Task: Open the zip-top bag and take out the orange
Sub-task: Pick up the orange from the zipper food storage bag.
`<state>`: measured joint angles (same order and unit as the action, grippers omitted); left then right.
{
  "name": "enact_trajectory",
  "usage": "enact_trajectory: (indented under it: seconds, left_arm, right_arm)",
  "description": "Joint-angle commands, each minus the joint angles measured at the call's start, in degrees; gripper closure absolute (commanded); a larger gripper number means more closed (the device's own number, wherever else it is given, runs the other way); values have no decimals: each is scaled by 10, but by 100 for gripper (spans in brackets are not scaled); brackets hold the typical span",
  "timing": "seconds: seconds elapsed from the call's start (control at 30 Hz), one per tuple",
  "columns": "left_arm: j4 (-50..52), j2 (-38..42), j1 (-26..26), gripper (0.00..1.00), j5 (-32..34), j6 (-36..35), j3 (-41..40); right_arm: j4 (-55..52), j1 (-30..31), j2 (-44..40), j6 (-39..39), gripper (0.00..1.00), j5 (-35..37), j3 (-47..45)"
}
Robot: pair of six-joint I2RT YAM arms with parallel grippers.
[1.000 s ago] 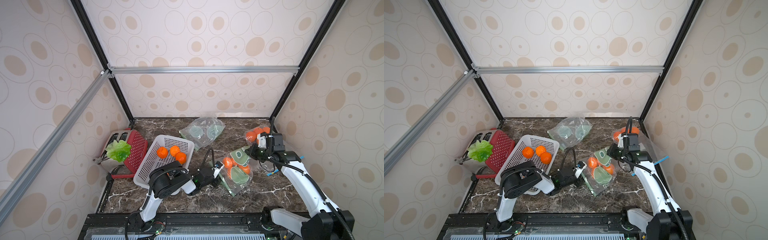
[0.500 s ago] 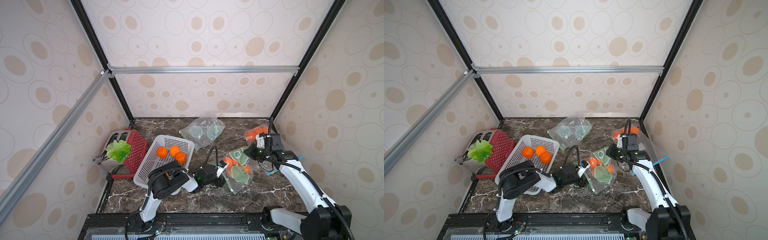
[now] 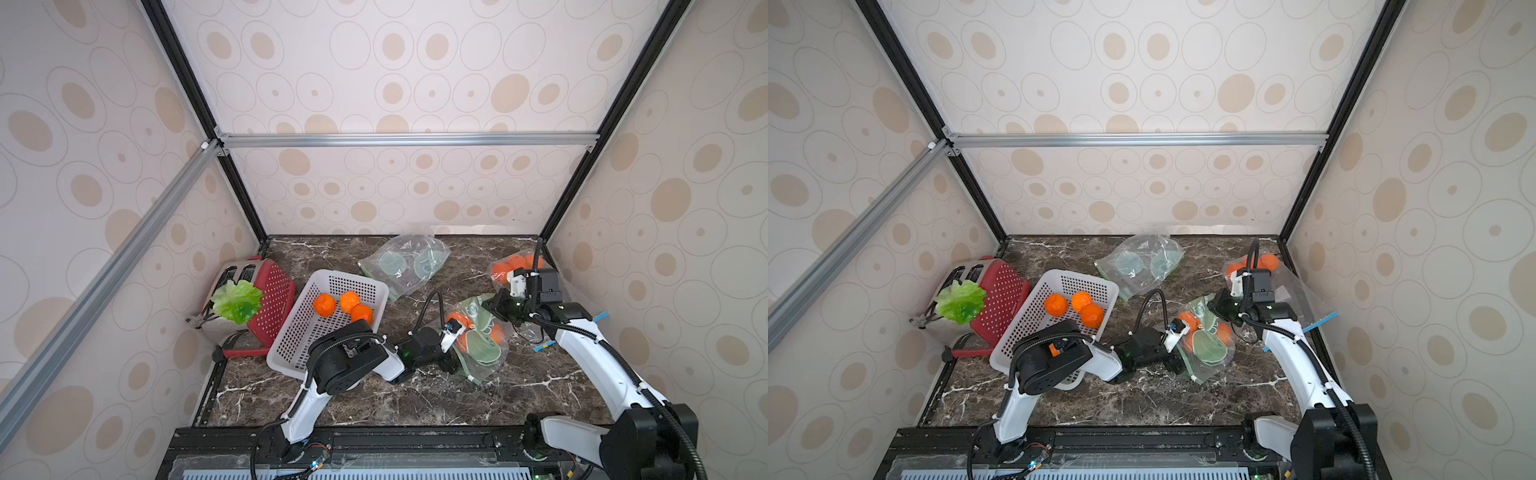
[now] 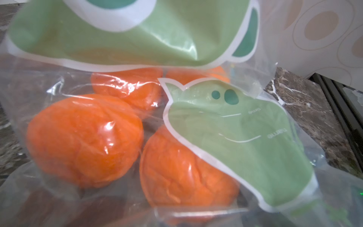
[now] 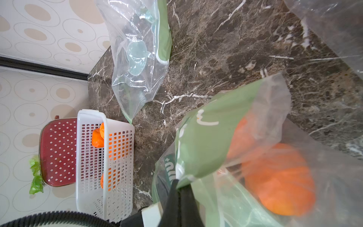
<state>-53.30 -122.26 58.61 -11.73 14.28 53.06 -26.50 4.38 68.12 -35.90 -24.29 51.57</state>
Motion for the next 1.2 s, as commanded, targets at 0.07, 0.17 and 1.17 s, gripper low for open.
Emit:
enact_trajectory:
  seconds: [0.07, 0.17, 1.17]
  left_arm:
    - [-19, -23, 2, 13, 27, 19, 33]
    - [-21, -29, 2, 14, 25, 22, 39]
    - [114, 130, 2, 54, 24, 7, -79]
  right_arm:
    - [10, -3, 5, -16, 98, -16, -16]
    - [10, -3, 5, -16, 98, -16, -20]
    - [-13, -28, -7, 17, 98, 48, 12]
